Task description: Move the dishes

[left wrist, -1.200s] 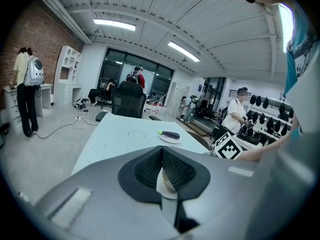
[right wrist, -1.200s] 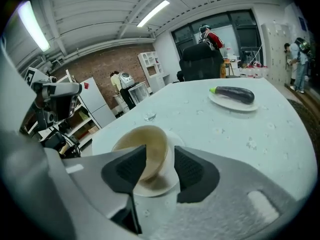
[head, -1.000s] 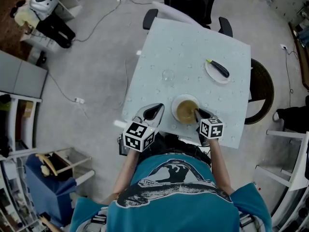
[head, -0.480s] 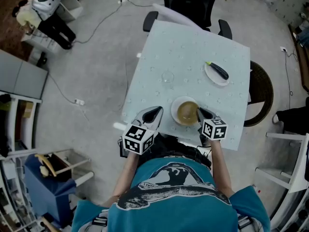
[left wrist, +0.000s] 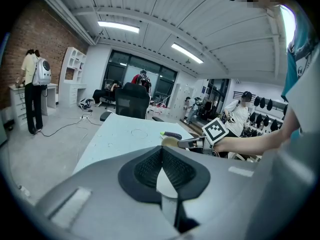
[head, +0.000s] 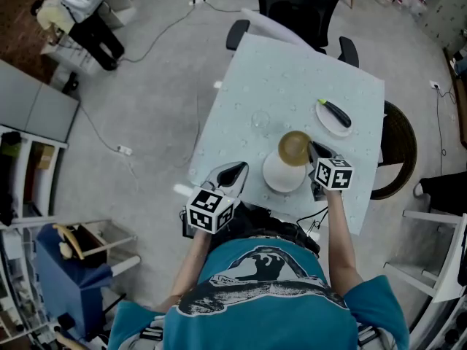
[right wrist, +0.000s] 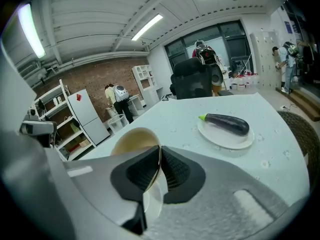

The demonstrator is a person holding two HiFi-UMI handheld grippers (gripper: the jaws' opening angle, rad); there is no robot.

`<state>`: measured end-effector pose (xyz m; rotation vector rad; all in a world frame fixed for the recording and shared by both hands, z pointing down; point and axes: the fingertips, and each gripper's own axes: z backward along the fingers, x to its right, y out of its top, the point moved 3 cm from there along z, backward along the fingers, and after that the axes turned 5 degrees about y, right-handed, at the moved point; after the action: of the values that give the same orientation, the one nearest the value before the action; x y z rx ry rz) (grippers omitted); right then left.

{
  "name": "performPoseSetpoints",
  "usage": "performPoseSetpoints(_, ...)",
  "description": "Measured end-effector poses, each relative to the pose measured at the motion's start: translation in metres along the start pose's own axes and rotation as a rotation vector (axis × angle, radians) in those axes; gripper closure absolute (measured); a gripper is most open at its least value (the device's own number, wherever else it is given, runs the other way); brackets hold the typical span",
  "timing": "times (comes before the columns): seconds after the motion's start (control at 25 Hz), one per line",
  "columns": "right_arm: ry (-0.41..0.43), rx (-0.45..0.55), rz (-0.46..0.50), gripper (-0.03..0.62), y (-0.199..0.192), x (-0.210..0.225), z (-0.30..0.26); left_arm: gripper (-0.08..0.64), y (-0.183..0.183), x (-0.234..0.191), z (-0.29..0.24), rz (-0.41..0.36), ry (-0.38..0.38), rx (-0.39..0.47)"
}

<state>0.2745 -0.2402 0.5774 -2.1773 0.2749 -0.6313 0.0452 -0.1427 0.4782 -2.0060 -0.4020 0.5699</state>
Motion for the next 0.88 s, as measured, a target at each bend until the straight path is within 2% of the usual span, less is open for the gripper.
performPoseSetpoints(0.2, -0.029, -0.012, -0.007, 0.574, 0.014, 0.023, -0.017, 0.548, 0.0, -0.006, 0.004, 0.009, 0.029, 0.004)
performPoseSetpoints(0.36, -0.058, -0.009, -0.085, 0.574, 0.017, 0.043, -0.025, 0.548, -0.003, -0.005, 0.007, 0.012, 0.037, -0.008)
performPoseSetpoints(0.56, -0.153, -0.038, -0.202, 0.574, 0.005, 0.074, -0.025, 0.548, -0.005, -0.007, 0.009, 0.023, 0.047, -0.017)
performPoseSetpoints(0.68, -0.183, -0.042, -0.238, 0.571, -0.004, 0.085, -0.023, 0.548, -0.007, -0.011, 0.011, 0.036, 0.061, -0.02)
performPoseSetpoints(0.76, -0.175, -0.037, -0.245, 0.543, -0.008, 0.087, -0.022, 0.548, -0.007, -0.012, 0.011, 0.043, 0.069, -0.019)
performPoseSetpoints(0.88, -0.155, -0.035, -0.239, 0.441, -0.011, 0.086, -0.021, 0.548, -0.008, -0.013, 0.011, 0.043, 0.076, -0.021)
